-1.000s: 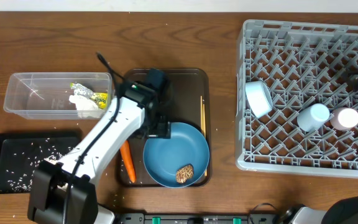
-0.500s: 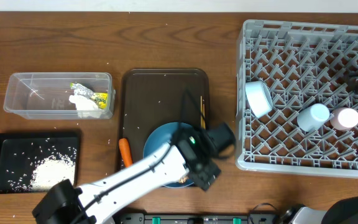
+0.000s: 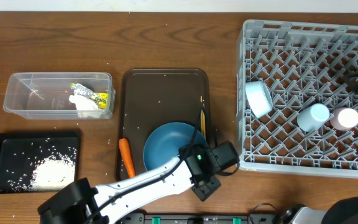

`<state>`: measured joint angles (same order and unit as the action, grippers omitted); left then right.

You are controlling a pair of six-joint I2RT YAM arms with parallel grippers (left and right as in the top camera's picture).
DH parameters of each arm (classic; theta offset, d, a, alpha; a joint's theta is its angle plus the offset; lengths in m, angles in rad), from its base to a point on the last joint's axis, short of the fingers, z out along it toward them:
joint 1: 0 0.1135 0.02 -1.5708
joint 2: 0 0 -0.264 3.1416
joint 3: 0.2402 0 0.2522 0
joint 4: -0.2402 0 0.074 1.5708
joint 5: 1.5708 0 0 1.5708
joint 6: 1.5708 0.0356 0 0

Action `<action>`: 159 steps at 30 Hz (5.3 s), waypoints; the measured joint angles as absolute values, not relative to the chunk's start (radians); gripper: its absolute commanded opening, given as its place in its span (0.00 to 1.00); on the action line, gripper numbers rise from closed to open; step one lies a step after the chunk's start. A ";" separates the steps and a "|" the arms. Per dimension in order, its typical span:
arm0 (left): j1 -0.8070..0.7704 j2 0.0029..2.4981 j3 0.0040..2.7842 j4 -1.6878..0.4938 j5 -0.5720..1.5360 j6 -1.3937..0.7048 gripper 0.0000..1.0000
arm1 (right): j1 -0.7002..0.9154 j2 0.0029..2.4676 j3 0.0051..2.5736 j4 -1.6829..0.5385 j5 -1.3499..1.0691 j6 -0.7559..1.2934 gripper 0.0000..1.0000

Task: Sort waste into correct bins and load items into the dishwasher rack
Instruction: 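Grasp the rim of the blue plate with the left gripper, then tip the cookie off the blue plate onto the black tray, then carry the blue plate with the left gripper and stand it in the rack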

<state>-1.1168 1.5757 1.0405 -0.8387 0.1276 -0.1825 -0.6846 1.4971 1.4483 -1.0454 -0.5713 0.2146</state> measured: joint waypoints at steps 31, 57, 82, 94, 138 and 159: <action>-1.028 1.715 1.021 -0.777 0.038 -0.133 0.10 | -0.685 1.497 1.448 -1.080 -0.568 0.215 0.99; -1.028 1.759 1.117 -0.945 -0.096 -0.100 0.06 | -0.685 1.497 1.448 -1.079 -0.569 0.215 0.99; 0.069 1.277 1.426 -1.109 0.319 -0.382 0.06 | -0.685 1.497 1.448 -1.079 -0.568 0.214 0.99; 0.754 1.279 1.234 -1.116 0.771 -0.070 0.06 | -0.685 1.497 1.448 -1.079 -0.568 0.215 0.99; 0.155 1.225 1.002 0.229 1.234 -0.221 0.06 | -0.685 1.497 1.448 -1.055 -0.568 0.239 0.99; -0.468 2.008 1.366 1.272 0.890 -0.986 0.06 | -0.736 1.497 1.447 -1.063 -0.463 0.385 0.99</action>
<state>-0.4683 2.0075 1.3659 1.2716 0.8902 -0.9863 -0.7361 1.4971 1.4467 -1.0630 -0.4633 0.3855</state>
